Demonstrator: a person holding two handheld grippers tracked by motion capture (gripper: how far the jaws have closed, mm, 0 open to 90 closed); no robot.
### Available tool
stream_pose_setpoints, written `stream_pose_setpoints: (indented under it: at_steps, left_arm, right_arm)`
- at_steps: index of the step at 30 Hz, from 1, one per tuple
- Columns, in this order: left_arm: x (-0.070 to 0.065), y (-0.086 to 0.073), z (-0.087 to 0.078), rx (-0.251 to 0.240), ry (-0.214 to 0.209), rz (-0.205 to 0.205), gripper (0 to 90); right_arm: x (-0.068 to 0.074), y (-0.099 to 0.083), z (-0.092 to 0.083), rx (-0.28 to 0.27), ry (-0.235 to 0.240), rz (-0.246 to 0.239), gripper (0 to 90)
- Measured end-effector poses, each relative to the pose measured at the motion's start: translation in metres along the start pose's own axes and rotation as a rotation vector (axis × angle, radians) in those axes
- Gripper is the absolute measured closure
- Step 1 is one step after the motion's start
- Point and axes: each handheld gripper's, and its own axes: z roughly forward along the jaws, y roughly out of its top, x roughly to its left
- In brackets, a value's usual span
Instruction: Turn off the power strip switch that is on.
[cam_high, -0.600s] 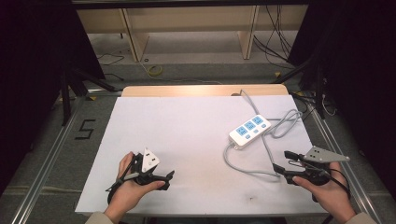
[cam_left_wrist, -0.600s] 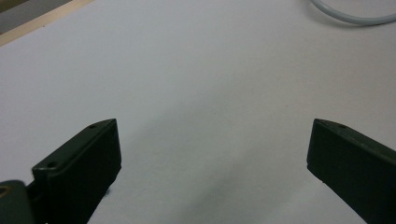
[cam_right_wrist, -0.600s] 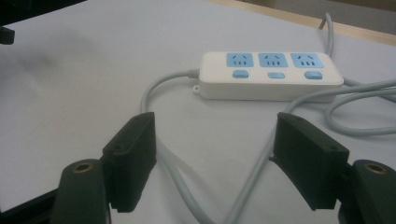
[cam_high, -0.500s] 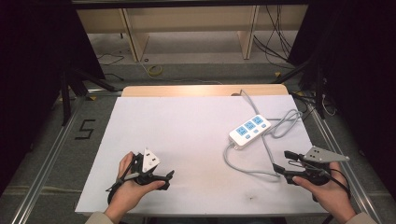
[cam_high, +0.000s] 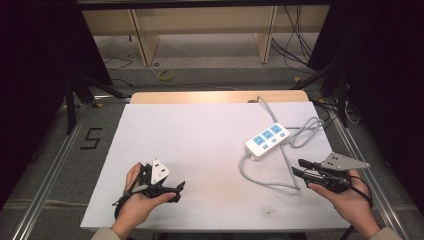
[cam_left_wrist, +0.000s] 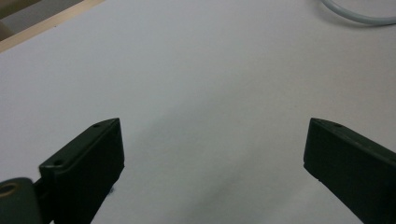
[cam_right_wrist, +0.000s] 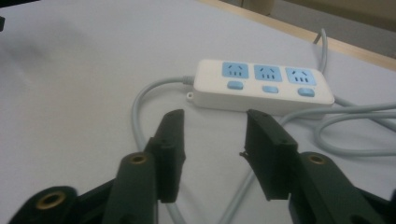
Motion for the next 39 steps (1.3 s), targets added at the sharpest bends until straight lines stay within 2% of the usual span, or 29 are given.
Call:
stream_pose_setpoints:
  at_steps: [1, 2, 9, 12, 18, 23, 39]
  left_arm:
    - [0.000, 0.000, 0.000, 0.000, 0.001, -0.002, 4.7]
    - [0.000, 0.000, 0.000, -0.002, 0.001, -0.002, 4.8]
    - [0.000, 0.000, -0.001, -0.003, 0.007, -0.003, 5.6]
    - [0.001, 0.001, 0.000, -0.004, 0.008, -0.007, 5.8]
    - [0.001, 0.001, 0.000, -0.010, 0.012, -0.013, 6.3]
    - [0.001, 0.001, 0.000, -0.010, 0.013, -0.008, 6.5]
    - [0.002, 0.001, 0.000, -0.008, 0.013, -0.006, 7.1]
  right_arm:
    - [0.000, 0.000, 0.000, 0.000, 0.000, 0.000, 64.3]
    - [-0.001, 0.003, 0.001, -0.003, -0.015, -0.010, 69.9]
    - [-0.003, 0.009, 0.007, -0.005, -0.045, -0.024, 85.8]
    - [-0.004, 0.010, 0.008, -0.004, -0.055, -0.023, 89.4]
    - [-0.008, 0.014, 0.011, 0.005, -0.069, -0.014, 90.0]
    - [-0.009, 0.017, 0.015, 0.017, -0.078, -0.025, 90.0]
    - [-0.012, 0.028, 0.029, 0.043, -0.075, -0.031, 90.0]
